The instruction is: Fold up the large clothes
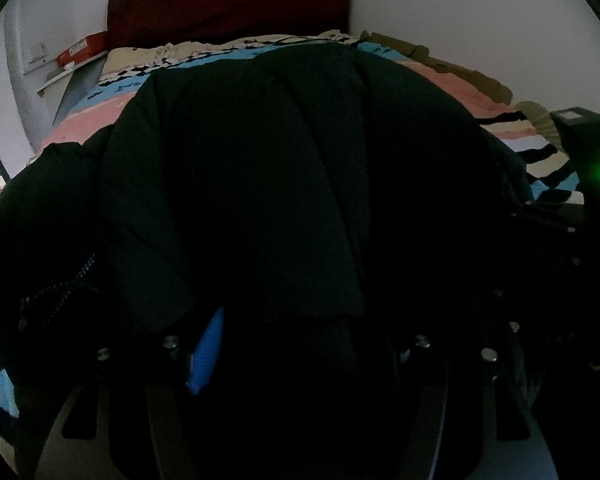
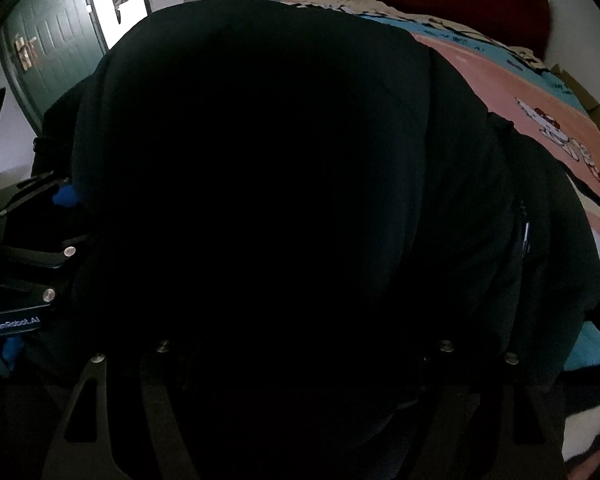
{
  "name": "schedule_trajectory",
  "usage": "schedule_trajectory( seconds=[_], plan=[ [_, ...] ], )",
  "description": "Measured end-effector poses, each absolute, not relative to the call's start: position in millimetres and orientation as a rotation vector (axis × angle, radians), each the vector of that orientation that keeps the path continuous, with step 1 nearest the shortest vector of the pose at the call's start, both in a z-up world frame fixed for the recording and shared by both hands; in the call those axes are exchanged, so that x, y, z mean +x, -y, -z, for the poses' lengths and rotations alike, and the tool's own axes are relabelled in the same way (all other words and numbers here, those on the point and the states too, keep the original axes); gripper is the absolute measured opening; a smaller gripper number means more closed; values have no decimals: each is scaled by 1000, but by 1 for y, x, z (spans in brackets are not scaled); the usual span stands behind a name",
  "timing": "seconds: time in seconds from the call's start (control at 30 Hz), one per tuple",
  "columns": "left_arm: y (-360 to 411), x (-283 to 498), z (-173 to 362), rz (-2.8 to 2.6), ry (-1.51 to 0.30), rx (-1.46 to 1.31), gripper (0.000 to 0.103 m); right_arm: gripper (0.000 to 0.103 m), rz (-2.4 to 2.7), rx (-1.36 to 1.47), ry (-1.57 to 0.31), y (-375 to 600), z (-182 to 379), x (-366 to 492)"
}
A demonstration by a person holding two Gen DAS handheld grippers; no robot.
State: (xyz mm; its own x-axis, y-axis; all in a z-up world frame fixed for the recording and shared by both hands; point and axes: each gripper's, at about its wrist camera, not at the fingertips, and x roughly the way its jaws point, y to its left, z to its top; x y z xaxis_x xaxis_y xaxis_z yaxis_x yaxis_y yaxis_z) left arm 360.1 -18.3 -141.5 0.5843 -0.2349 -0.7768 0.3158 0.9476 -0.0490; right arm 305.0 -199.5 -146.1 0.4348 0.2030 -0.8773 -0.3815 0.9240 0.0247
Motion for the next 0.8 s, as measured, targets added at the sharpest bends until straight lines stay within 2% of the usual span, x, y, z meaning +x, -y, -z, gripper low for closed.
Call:
schedule_trajectory(
  seconds=[0.17,0.37,0.8],
  plan=[
    [11,337,114,307,-865,91,63,74,-356,-197,-1074,198,129,298],
    [2,304,95,293,-816,141,63,74,-403,-127,-965,217,88,266],
    [15,312,119,255,-820,170,65,74,-428,-59,-1007,233,126,285]
  ],
)
